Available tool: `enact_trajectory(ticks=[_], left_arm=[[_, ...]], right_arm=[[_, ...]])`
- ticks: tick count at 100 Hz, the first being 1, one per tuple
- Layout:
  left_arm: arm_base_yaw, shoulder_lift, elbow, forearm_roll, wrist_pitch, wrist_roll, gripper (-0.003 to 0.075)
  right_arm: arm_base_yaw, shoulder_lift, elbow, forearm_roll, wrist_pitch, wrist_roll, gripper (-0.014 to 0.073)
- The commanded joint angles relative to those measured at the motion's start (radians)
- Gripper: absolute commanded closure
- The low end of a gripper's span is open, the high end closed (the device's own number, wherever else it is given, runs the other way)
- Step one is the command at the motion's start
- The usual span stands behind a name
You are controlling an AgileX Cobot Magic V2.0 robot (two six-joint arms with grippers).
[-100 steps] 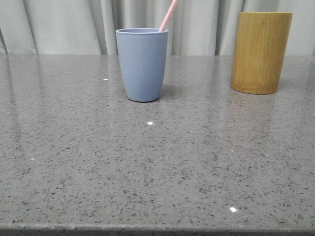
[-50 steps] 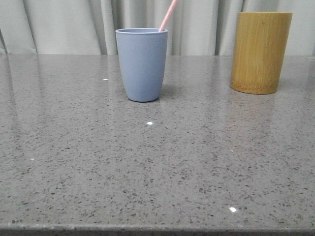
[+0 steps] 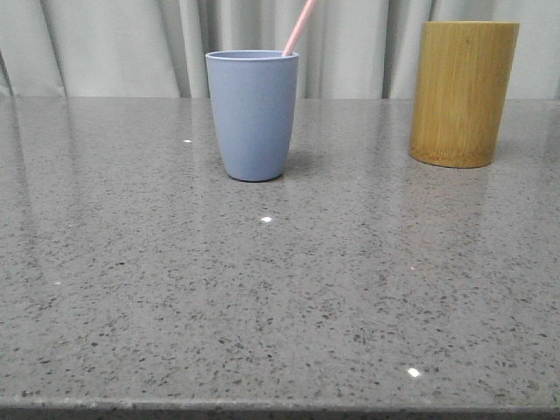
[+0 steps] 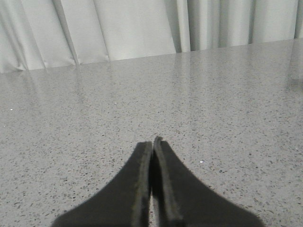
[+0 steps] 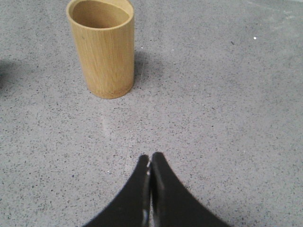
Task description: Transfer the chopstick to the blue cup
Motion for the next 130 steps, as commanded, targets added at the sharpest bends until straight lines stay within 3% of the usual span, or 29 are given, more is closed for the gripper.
enact_trajectory(ticks=[1,18,40,56,74,111,130], left_arm=[[0.004,-0.035,0.01,-0.003,-0.086,-0.007,0.0739],[0.004,-0.035,0.01,-0.003,-0.086,-0.007,0.0739],[0.004,-0.035,0.01,-0.003,-0.086,-0.007,0.0739],[0.004,-0.035,0.01,-0.003,-0.086,-0.007,0.0739],[0.004,-0.035,0.01,-0.003,-0.086,-0.007,0.0739],[0.004,-0.035,0.01,-0.003,-0.086,-0.007,0.0739],[0.004,-0.035,0.01,-0.003,-0.086,-0.007,0.0739]], right_arm=[[-0.007,-0.052,0.011,-0.038,-0.1,-0.014,0.0662],[-0.026,-0.201,0.148,-0.035,-0.237,-0.015,0.0662],[-0.141,-0.396,0.365,0.053,-0.463,-0.062,0.0662],[-0.225,-0.529,0.505,0.198,-0.526,-0.204,0.0662],[-0.261,-0.66,0.616,0.219,-0.588,-0.228,0.0662],[-0.263,-0.657,0.778,0.219,-0.823,-0.229,0.0662],[-0.263,-0.657,0.825,0.219,-0.866,-0.229,0.0662]])
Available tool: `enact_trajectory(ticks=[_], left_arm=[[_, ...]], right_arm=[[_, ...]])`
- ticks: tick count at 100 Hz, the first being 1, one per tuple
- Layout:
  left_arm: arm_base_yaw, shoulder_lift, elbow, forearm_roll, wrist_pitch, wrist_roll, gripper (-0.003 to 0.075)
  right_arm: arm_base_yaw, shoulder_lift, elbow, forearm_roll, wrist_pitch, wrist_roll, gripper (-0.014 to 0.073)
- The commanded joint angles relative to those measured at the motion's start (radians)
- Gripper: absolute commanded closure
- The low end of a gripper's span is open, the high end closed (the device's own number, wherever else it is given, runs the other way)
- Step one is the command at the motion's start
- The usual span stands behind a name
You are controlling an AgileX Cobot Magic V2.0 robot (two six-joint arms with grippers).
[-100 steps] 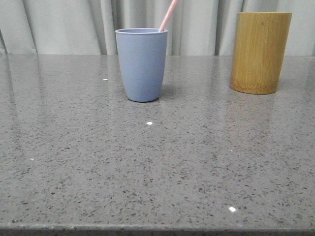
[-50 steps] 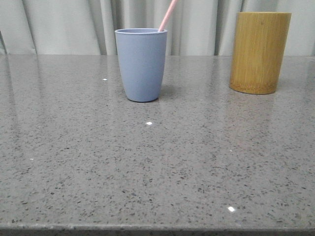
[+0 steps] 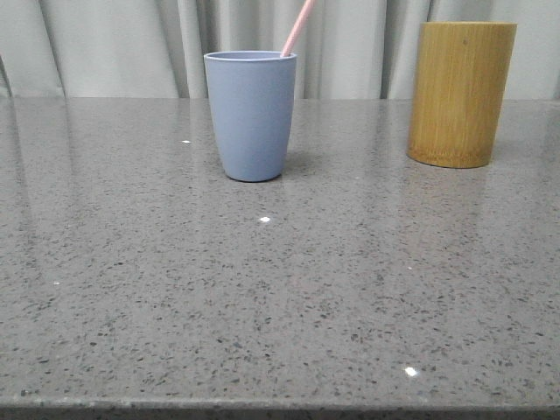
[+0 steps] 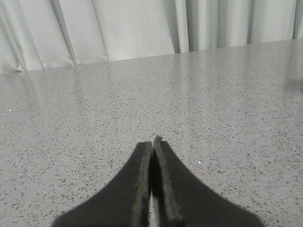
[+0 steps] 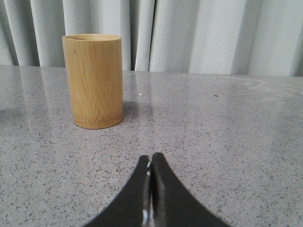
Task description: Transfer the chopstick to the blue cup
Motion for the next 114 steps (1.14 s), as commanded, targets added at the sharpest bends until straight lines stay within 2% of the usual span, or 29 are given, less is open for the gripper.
enact_trajectory(ticks=[1,29,114], left_arm=[[0.004,-0.035,0.01,-0.003,-0.084,-0.007,0.0739],[0.004,-0.035,0.01,-0.003,-0.084,-0.007,0.0739],[0.004,-0.035,0.01,-0.003,-0.084,-0.007,0.0739]], right_arm=[[-0.008,-0.02,0.001,-0.001,-0.118,-0.01,0.0662],[-0.008,-0.02,0.005,-0.001,-0.162,-0.01,0.0662],[-0.008,-0.02,0.005,-0.001,-0.159,-0.01,0.0662]])
